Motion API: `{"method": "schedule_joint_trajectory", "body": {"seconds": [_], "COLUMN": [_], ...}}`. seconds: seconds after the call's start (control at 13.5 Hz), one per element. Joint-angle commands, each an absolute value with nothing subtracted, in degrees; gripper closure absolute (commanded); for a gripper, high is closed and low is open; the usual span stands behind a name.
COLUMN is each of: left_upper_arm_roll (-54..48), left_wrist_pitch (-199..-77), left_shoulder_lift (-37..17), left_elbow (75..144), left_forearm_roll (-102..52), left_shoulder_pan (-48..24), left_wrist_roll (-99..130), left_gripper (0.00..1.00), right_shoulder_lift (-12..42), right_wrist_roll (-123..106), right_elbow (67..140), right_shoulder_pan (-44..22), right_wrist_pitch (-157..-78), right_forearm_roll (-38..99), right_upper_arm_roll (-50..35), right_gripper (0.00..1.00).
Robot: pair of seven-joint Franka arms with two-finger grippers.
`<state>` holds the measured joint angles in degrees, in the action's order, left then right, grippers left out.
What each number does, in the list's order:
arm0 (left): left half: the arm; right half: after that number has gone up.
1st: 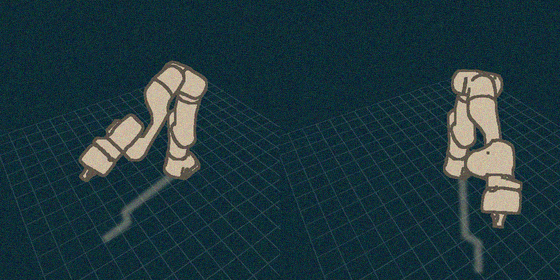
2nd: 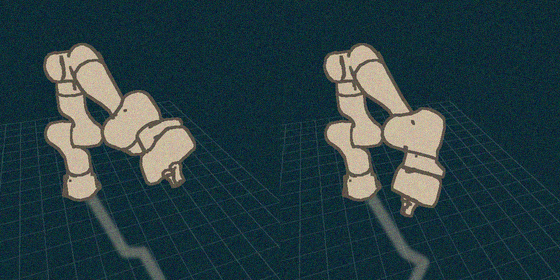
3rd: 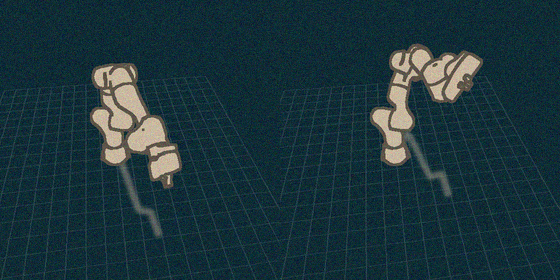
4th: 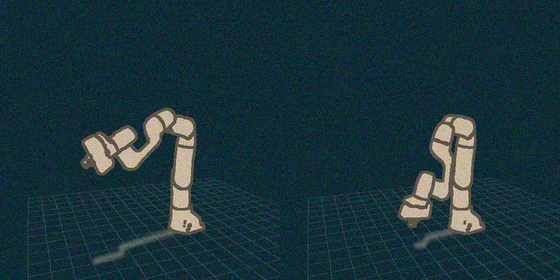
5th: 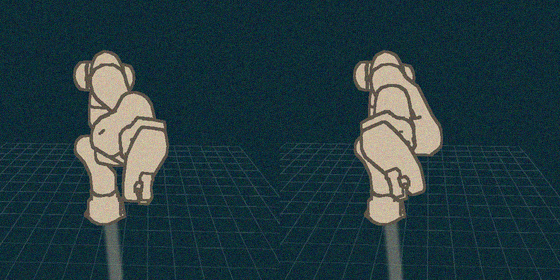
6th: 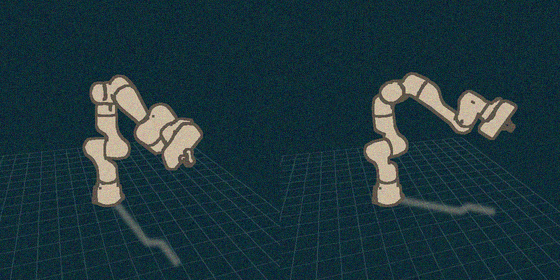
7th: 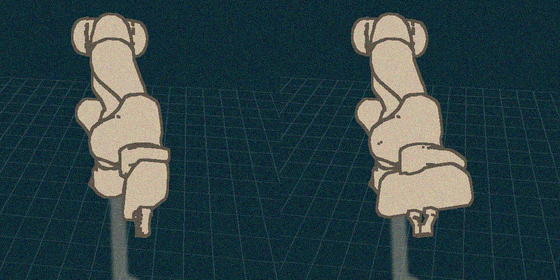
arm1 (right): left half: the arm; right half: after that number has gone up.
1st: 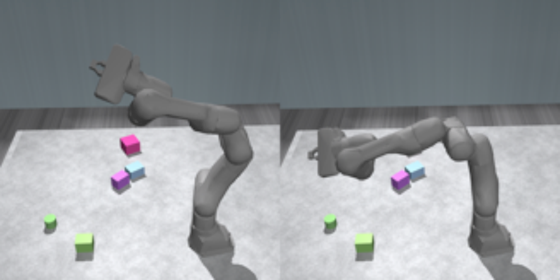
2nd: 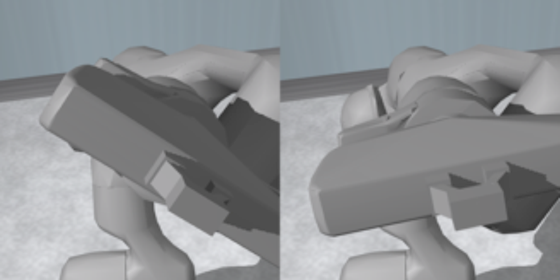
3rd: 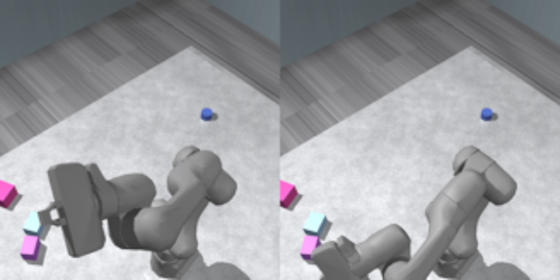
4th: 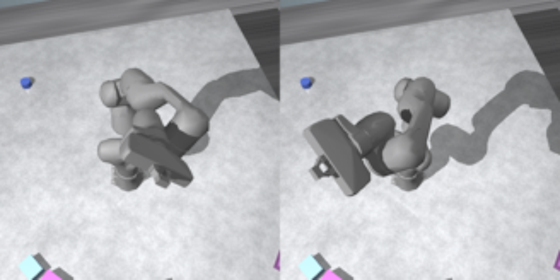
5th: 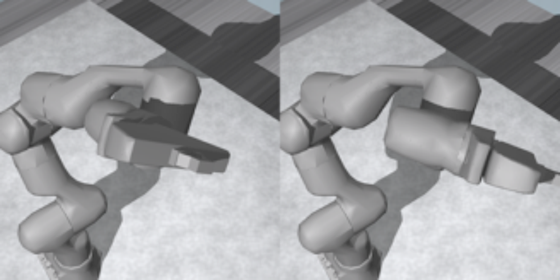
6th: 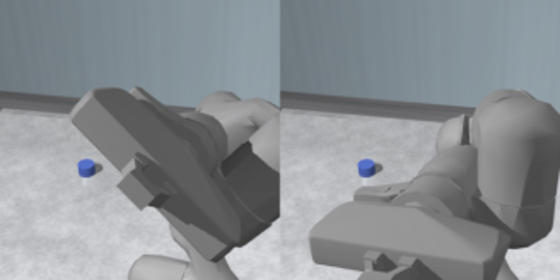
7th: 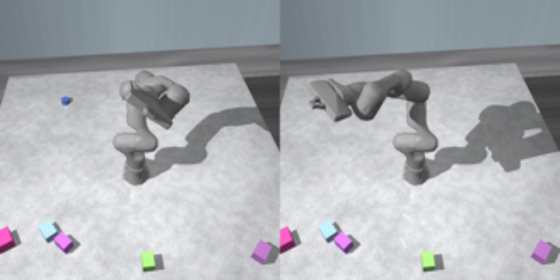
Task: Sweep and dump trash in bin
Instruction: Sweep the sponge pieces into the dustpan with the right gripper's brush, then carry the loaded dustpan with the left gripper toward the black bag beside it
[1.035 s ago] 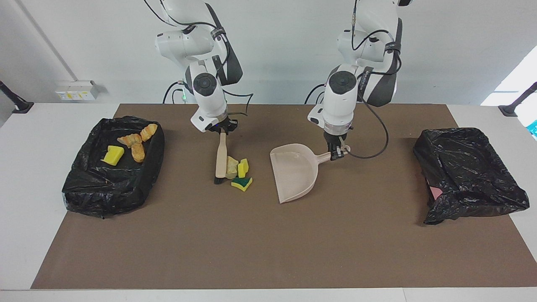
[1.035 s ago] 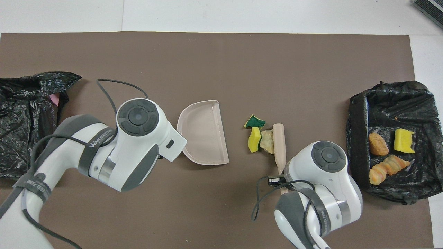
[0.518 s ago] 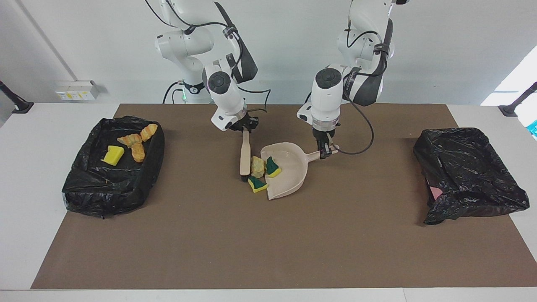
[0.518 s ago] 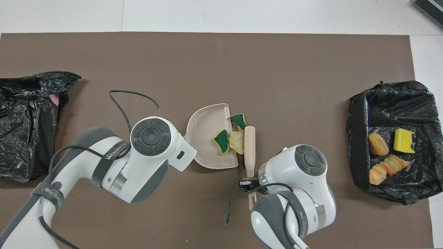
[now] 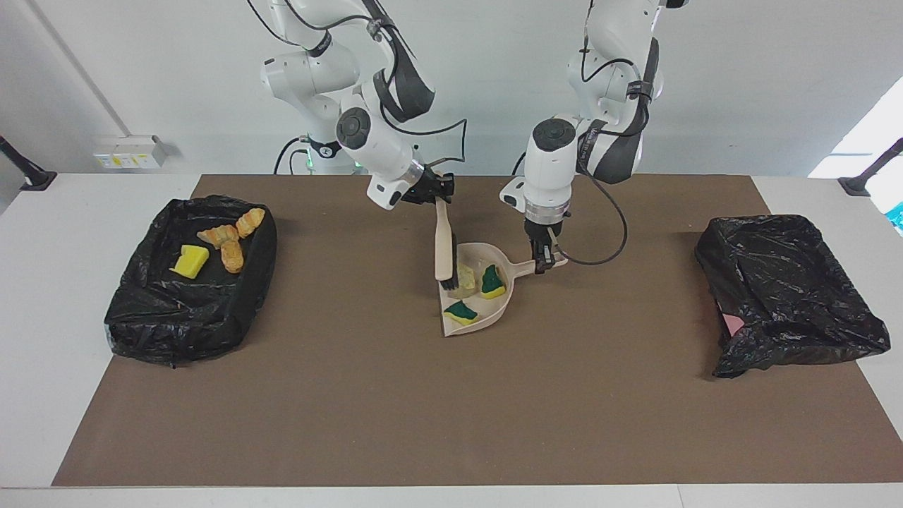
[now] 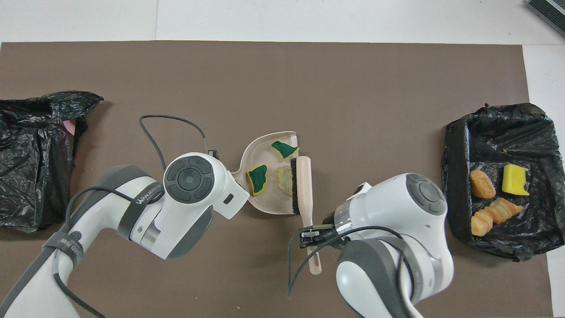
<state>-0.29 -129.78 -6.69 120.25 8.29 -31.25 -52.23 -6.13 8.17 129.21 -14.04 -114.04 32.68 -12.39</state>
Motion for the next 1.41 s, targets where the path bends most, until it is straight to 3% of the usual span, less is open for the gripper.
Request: {"method": "schedule_joint_trajectory", "body": {"seconds": [0.0,0.15,0.37,0.52,0.81,1.33], "left_upper_arm_roll": [-0.1,-0.2,-0.1,-0.1,-0.2,0.1], "left_wrist_pitch": [-131.2,-130.9,-126.9,-122.9,-117.2,-111.2], "left_shoulder_lift": [-7.0,-6.7,-6.4,-6.2,-6.0,-6.3], "left_elbow": [120.0,119.4,116.0,113.3,108.2,103.8], "left_forearm_roll": [8.7,7.7,1.8,-0.3,-4.4,-11.1], "left_shoulder_pan": [-29.0,-26.6,-22.9,-20.5,-15.6,-3.1], "left_wrist_roll": [-54.1,-57.2,-66.3,-70.2,-76.1,-91.8], "left_gripper": [1.00,1.00,1.00,1.00,1.00,1.00], "right_shoulder_lift": [-8.3,-8.8,-12.1,-13.4,-12.6,-13.2], "right_wrist_roll": [6.2,7.0,18.1,29.8,29.9,27.6], "right_elbow": [127.8,128.1,131.2,132.9,139.2,143.8], "right_shoulder_pan": [-10.5,-10.5,-12.0,-19.6,-27.8,-30.3], "right_wrist_pitch": [-109.7,-106.7,-104.8,-104.9,-113.3,-120.3], "right_forearm_roll": [18.4,8.9,8.3,9.8,18.6,21.3], "right_upper_arm_roll": [-12.7,-12.7,-13.2,-13.4,-13.4,-13.4], "right_gripper": [1.00,1.00,1.00,1.00,1.00,1.00]}}
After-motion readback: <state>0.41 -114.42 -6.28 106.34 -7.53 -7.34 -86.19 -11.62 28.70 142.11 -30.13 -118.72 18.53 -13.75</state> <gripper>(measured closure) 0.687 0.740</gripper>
